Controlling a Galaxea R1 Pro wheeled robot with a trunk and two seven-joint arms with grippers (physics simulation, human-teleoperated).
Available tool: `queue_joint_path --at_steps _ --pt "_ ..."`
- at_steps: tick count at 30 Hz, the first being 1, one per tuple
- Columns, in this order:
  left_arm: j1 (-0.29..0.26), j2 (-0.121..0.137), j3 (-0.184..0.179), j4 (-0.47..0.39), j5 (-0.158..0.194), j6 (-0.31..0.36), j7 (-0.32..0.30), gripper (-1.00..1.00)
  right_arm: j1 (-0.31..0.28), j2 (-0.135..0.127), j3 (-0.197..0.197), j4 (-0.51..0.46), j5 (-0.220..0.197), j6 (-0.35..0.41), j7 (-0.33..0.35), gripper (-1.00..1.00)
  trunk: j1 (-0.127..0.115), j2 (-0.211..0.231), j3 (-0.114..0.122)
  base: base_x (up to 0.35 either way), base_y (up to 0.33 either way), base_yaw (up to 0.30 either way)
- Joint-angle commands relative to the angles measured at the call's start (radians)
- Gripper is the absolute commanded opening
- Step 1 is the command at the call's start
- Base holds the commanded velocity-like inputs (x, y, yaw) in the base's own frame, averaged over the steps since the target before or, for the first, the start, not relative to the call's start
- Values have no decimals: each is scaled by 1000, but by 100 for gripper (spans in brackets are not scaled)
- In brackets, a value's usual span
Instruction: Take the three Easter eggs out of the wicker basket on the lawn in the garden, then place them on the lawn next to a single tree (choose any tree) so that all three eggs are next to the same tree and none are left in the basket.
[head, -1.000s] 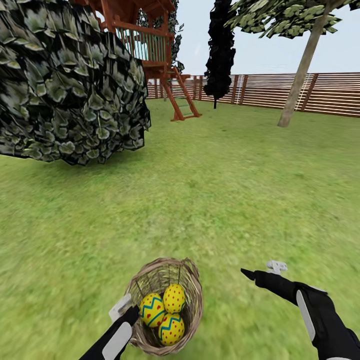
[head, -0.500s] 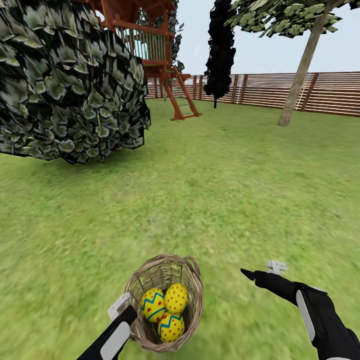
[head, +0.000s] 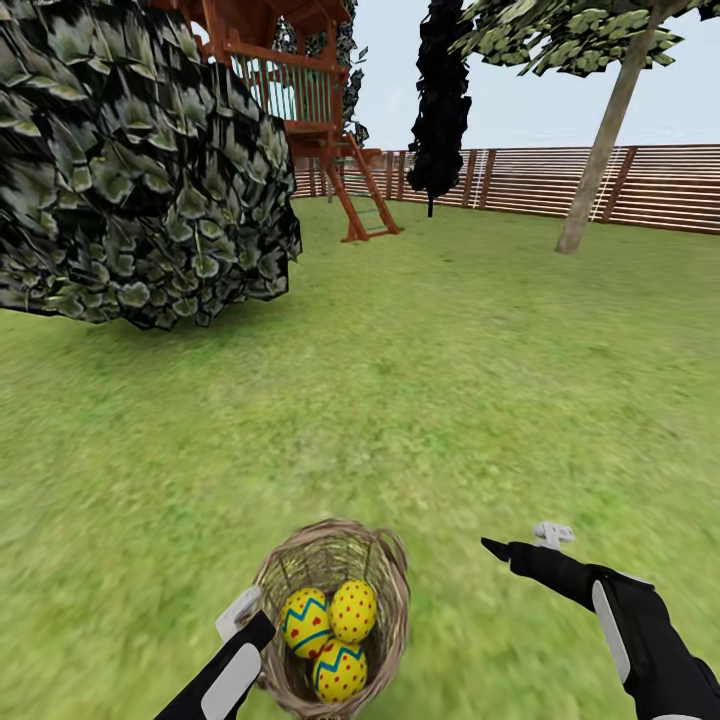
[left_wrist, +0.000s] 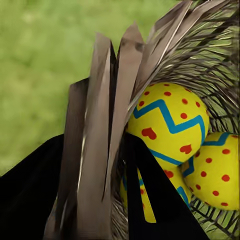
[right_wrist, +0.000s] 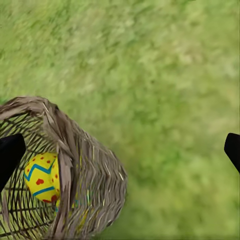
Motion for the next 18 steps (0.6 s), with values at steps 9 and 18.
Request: queue_joint_path --at_steps 9,18 --pt "-1 1 -7 -1 8 -6 8 -100 -1 2 -2 0 1 7 3 100 -35 63 27 0 0 0" --pt "-1 0 -7 -1 6 -7 10 -100 -1 2 -2 2 1 5 2 100 -69 126 56 0 0 0"
